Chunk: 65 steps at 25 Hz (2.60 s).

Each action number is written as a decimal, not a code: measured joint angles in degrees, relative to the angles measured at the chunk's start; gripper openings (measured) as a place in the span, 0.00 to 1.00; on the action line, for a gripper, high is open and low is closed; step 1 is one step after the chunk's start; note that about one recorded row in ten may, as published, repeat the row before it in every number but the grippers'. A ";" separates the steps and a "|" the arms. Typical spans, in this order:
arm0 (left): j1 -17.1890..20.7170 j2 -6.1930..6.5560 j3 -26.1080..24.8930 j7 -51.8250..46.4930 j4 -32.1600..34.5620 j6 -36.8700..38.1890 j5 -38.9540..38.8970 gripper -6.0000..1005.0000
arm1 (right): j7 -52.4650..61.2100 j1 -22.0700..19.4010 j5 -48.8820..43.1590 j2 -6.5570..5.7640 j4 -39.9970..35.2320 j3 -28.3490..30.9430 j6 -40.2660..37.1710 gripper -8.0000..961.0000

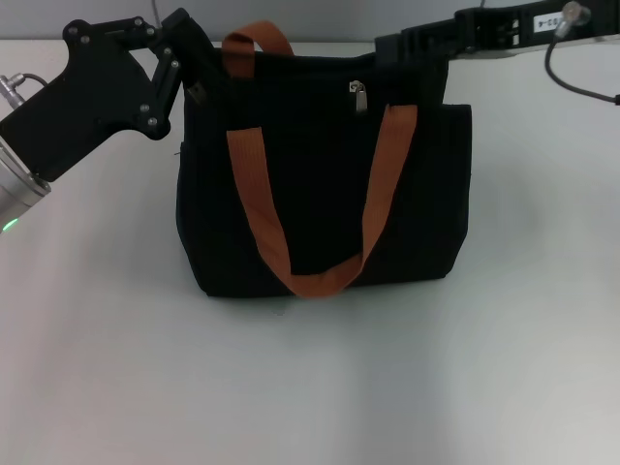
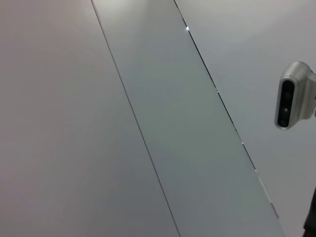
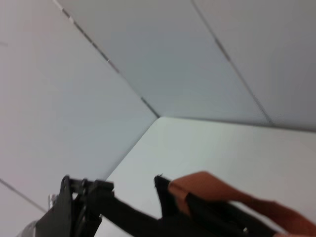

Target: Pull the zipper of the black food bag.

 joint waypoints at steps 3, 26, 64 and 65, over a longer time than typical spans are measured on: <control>-0.22 -0.07 0.00 0.00 0.00 0.03 0.00 0.08 | 0.03 2.19 -0.64 -0.36 2.81 -0.65 -0.45 0.48; -1.60 -0.08 0.47 -1.40 0.02 0.40 -1.36 0.08 | 0.79 8.98 -6.52 0.58 10.39 -4.63 3.94 0.50; -2.14 -0.09 0.53 -1.41 0.00 0.48 -1.40 0.09 | 2.84 9.80 -6.51 1.03 10.69 -6.75 6.71 0.35; -2.14 -0.09 0.53 -1.41 0.00 0.52 -1.40 0.09 | 2.87 9.80 -6.32 1.03 10.79 -6.83 6.78 0.34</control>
